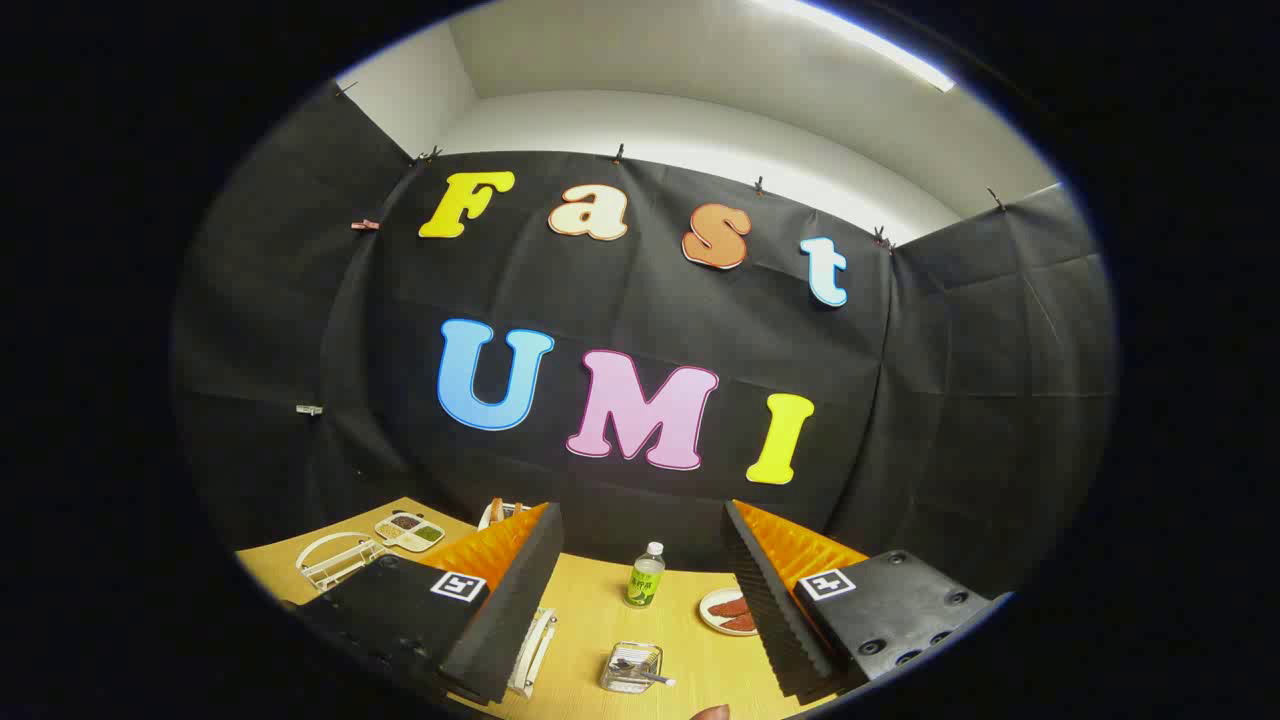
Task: Take the plate from the dish rack, then take the spoon from the basket and place it into the plate.
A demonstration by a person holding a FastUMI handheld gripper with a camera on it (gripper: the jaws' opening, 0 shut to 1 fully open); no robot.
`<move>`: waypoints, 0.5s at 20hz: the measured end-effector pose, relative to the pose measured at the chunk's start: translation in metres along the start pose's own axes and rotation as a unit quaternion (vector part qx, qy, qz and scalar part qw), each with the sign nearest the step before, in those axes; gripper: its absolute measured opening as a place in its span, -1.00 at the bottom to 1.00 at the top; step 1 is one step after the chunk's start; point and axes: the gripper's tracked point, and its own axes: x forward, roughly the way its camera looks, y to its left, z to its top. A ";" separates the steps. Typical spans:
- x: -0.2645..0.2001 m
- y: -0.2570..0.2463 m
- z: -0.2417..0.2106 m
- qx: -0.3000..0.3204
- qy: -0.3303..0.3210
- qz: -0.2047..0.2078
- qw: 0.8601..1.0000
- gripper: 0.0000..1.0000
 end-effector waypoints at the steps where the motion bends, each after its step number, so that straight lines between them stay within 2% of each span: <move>1: 0.000 0.001 -0.001 -0.001 0.001 0.000 1.000 0.94; 10: -0.002 0.012 -0.001 -0.002 0.008 0.002 1.000 0.94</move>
